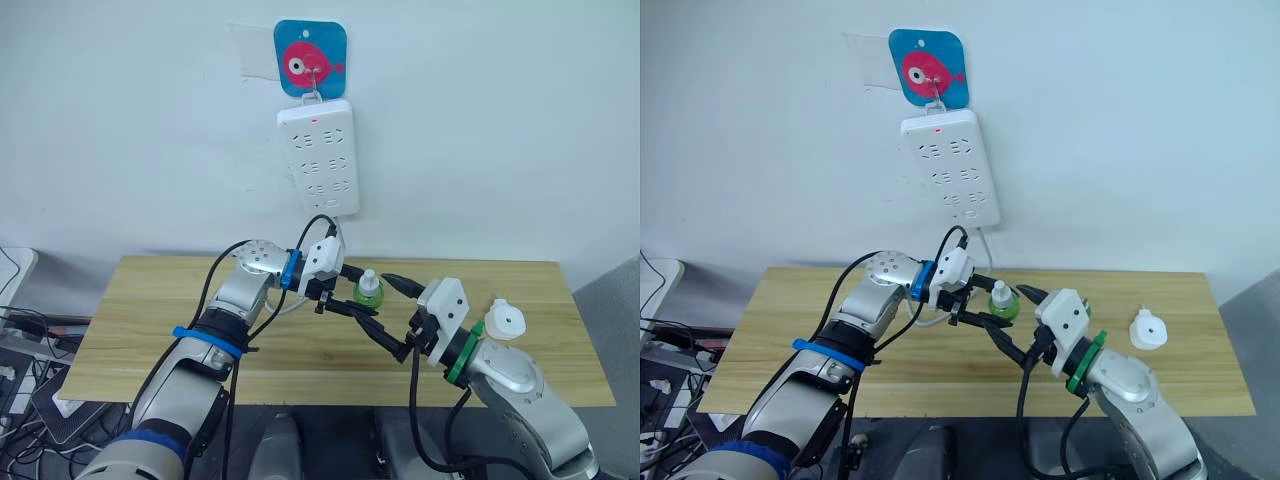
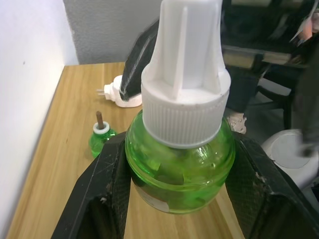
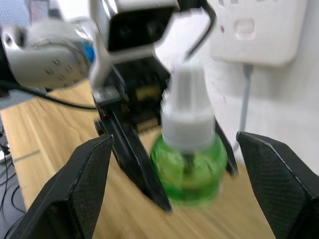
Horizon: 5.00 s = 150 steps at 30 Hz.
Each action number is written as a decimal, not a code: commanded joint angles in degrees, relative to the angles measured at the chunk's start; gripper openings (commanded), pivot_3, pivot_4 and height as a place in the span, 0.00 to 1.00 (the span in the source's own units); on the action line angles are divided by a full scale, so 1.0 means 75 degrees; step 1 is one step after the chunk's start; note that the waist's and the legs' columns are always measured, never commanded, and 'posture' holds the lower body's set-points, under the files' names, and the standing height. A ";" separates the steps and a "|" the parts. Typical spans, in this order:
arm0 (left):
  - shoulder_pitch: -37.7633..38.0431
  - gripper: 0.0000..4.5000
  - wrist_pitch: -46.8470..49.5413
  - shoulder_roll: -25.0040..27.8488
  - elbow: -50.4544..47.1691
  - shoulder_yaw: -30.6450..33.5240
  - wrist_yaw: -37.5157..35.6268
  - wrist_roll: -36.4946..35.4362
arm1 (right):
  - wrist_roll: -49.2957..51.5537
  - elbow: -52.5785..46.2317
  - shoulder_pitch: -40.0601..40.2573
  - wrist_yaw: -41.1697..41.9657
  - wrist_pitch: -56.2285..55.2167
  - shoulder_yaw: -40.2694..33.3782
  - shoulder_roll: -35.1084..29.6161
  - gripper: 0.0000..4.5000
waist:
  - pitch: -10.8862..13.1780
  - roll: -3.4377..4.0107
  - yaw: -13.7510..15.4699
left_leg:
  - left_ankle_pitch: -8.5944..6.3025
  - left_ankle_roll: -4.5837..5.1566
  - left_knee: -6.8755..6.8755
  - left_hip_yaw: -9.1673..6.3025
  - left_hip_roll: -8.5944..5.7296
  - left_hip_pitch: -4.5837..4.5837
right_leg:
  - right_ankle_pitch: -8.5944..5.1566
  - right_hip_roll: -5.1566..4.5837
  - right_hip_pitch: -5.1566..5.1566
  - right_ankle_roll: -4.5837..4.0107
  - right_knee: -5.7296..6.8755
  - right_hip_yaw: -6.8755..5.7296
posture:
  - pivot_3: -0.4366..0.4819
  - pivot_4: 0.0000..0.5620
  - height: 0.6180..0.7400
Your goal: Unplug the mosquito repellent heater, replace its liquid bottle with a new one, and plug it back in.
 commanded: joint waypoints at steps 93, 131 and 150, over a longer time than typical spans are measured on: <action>0.0440 0.50 -0.0015 0.0192 -0.0970 0.0110 -0.0838 0.0042 | 0.2293 0.3323 -0.3795 0.6260 -0.0054 -0.0569 -0.2056 0.79 | 0.0003 -0.0007 0.0233 | 0.0004 0.0012 -0.0002 -0.0005 -0.0003 -0.0003 | 0.0000 -0.0004 0.0002 -0.0010 -0.0007 -0.0011 | 0.50 0.38 1.00; 0.0213 0.50 0.0144 -0.0289 -0.0455 0.0299 0.0123 0.0150 | 0.0311 0.0434 0.0024 0.0597 -0.0489 0.0001 -0.0290 0.23 | 0.0002 -0.0006 0.0188 | 0.0013 -0.0002 -0.0006 -0.0007 -0.0001 -0.0002 | 0.0000 0.0001 0.0001 -0.0009 -0.0004 -0.0009 | 0.43 0.39 1.00; 0.0760 0.50 0.0129 0.0267 -0.1321 0.0034 -0.0938 -0.0069 | 0.1758 0.4019 -0.4069 0.6830 -0.1256 0.0356 -0.1727 0.23 | 0.0012 -0.0018 0.0134 | 0.0012 0.0002 -0.0010 -0.0010 0.0012 0.0006 | 0.0001 0.0013 0.0004 -0.0015 -0.0006 -0.0013 | 0.49 0.41 1.00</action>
